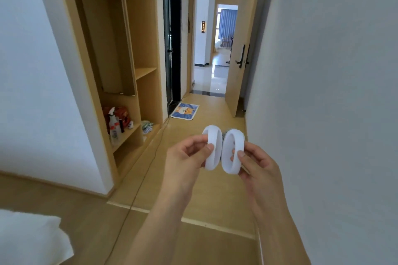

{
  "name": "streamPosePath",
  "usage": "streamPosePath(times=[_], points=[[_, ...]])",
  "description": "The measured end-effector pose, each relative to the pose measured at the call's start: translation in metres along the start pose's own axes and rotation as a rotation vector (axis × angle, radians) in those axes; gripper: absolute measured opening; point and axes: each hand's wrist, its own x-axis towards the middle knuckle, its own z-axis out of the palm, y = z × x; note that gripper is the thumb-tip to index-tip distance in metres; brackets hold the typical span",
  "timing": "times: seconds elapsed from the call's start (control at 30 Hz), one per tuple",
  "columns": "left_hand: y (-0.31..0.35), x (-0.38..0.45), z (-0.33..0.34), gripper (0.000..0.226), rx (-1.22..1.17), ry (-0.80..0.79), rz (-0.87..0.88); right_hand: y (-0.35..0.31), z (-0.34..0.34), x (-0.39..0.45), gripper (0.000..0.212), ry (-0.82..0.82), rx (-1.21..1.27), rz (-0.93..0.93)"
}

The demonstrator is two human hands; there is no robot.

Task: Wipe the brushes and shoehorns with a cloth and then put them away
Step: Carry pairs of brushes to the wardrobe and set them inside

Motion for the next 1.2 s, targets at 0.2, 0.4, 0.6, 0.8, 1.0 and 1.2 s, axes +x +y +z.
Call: streamPosePath(times=[0.2, 0.4, 0.6, 0.8, 1.0, 1.2], points=[[-0.036, 0.086, 0.008, 0.019, 0.034, 0.053, 0.001, 0.03, 0.002, 0.095, 0.024, -0.047, 0.018, 0.016], [-0.072, 0.2, 0.013, 0.02, 0.005, 0.032, -0.002, 0.056, 0.014, 0.205, 0.025, -0.021, -0.042, -0.017], [-0.091, 0.345, 0.018, 0.018, -0.011, -0.039, -0.009, 0.07, 0.043, 0.337, 0.024, 0.075, -0.075, -0.06], [-0.108, 0.478, 0.012, 0.019, 0.002, -0.104, 0.007, 0.091, 0.074, 0.46, 0.024, 0.079, -0.047, -0.088], [-0.141, 0.581, 0.011, 0.021, 0.038, -0.088, -0.006, 0.12, 0.089, 0.564, 0.024, 0.061, -0.069, -0.086], [-0.175, 0.677, 0.011, 0.021, 0.053, 0.008, -0.004, 0.157, 0.102, 0.672, 0.024, -0.027, -0.042, -0.08]])
